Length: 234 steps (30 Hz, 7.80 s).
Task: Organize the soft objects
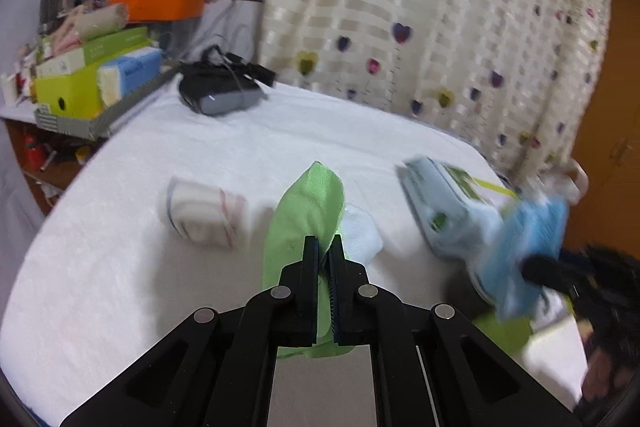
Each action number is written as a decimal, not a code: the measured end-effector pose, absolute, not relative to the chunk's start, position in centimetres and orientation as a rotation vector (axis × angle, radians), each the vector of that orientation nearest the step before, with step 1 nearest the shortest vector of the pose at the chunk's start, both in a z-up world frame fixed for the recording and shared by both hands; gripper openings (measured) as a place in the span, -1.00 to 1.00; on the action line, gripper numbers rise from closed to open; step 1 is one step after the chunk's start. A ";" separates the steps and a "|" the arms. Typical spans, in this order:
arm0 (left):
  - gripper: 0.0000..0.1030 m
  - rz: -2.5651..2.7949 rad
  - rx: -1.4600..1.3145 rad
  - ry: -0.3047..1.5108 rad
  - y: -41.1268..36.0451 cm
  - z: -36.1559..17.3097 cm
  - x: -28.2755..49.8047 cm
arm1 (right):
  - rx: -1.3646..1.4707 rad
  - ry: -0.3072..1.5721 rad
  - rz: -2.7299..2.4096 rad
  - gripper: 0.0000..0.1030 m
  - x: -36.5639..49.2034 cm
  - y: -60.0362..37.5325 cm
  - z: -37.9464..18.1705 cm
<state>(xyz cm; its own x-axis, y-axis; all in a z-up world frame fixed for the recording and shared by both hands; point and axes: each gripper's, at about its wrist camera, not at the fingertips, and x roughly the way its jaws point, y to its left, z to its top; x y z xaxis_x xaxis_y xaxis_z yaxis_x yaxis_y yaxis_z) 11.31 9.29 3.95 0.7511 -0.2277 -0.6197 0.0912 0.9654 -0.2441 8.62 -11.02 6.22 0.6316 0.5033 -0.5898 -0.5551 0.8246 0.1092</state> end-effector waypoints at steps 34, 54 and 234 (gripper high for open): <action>-0.93 -0.180 -0.252 0.726 9.4 2.2 10.1 | -0.094 0.662 0.605 -0.75 7.2 -11.2 6.0; -0.93 -0.168 -0.223 0.544 7.5 9.5 3.6 | -0.039 0.581 0.618 -0.75 4.6 -13.7 8.2; -0.38 -0.183 -0.089 0.665 -1.4 6.4 3.3 | -0.001 0.581 0.405 -0.11 1.1 -21.4 6.3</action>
